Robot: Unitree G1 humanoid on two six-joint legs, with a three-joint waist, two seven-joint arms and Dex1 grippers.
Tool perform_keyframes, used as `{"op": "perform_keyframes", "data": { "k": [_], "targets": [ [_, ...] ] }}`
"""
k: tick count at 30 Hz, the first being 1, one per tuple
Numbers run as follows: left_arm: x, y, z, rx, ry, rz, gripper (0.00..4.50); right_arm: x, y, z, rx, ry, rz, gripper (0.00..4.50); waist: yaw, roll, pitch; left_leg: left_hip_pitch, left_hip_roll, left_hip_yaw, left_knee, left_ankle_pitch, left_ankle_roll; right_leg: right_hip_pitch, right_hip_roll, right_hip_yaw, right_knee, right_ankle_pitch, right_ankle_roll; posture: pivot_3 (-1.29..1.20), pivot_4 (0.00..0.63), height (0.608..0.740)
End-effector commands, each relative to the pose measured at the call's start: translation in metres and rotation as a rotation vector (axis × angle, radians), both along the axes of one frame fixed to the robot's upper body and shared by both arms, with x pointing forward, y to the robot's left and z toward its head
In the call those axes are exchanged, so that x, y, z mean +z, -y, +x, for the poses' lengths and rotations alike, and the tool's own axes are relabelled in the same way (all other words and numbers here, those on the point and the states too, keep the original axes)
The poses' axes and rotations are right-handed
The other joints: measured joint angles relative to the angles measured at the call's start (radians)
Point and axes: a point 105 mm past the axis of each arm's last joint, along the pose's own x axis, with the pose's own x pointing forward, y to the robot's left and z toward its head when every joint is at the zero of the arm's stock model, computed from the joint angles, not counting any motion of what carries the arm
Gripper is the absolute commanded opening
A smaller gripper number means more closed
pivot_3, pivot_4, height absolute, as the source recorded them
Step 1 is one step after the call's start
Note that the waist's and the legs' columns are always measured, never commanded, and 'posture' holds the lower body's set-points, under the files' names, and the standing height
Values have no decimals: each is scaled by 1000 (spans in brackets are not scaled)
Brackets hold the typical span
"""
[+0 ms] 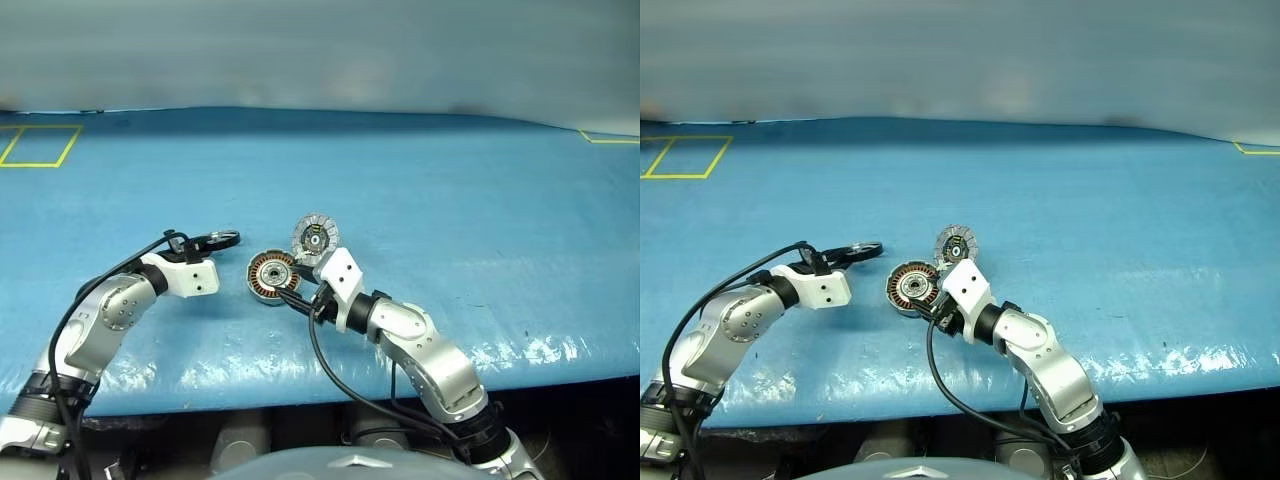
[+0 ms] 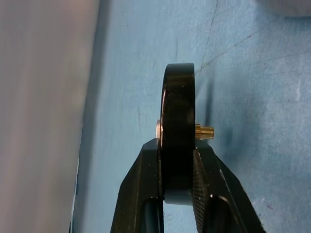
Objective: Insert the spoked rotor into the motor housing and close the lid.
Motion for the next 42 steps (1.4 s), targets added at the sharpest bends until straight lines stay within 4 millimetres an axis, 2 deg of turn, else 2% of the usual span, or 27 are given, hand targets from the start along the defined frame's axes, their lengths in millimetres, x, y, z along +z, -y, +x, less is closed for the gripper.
{"op": "perform_keyframes", "data": {
  "k": [1,5,8,9,10,15,19,21,23,28,33,38,42],
  "targets": [
    [6,2,-2,-25,7,22,1759,10,-3,-1,2,35,27,2390,0,0,0,0,0,0,0,0,0,0,0,0,0,0,0,0,150,740],
    [9,3,-12,-45,-24,-14,3132,7,-4,-2,7,31,20,2390,-1,0,0,0,0,0,0,0,0,0,0,0,0,0,0,0,150,740],
    [7,5,-31,-78,-114,-50,4139,8,-5,-1,7,31,22,2390,-3,0,0,-1,0,0,0,0,0,-1,0,0,0,0,0,0,150,740],
    [6,6,-40,-96,-159,-67,4418,8,-6,-1,8,31,24,2390,-5,0,0,-1,1,0,0,0,0,-1,0,0,0,0,0,0,150,740],
    [6,7,-49,-103,-203,-89,4490,8,-7,-1,12,30,26,2390,-6,0,0,-1,1,0,0,0,0,-1,0,0,0,0,0,0,150,740],
    [12,13,-78,-117,-345,-236,4490,7,-10,-4,42,28,20,2390,-2,1,0,0,1,0,1,0,0,0,-1,0,1,0,-1,0,150,740],
    [40,15,-82,-25,-337,-577,4490,8,-11,-5,54,29,16,2390,0,0,0,0,1,-1,2,0,0,1,-2,-1,0,0,0,0,150,740],
    [45,11,-82,32,-349,-729,4490,8,-11,-5,58,24,20,2390,-1,0,0,0,1,-2,3,0,0,1,-1,-2,0,0,0,0,150,740],
    [42,8,-82,72,-389,-850,4490,8,-10,-7,69,20,26,2390,-1,1,0,1,1,-2,3,0,0,2,-1,-1,1,0,0,0,150,740],
    [24,9,-79,128,-491,-1023,4490,9,-5,-8,73,48,59,2390,-1,0,0,1,0,-2,3,0,0,3,0,-1,1,0,0,0,150,740],
    [12,3,-66,167,-530,-1107,4490,0,8,-5,40,59,74,2390,1,-1,0,2,0,-2,4,0,0,4,1,-1,1,0,0,0,150,740],
    [13,-4,-52,186,-544,-1146,4490,-10,18,-1,-7,49,47,2390,0,-1,0,2,0,-1,4,0,0,4,1,0,1,0,0,0,150,740],
    [13,-11,-39,230,-564,-1111,4490,-11,21,2,-45,46,41,2390,0,-1,0,2,0,-2,4,0,0,4,2,0,1,0,0,0,150,740]
  ]
}}
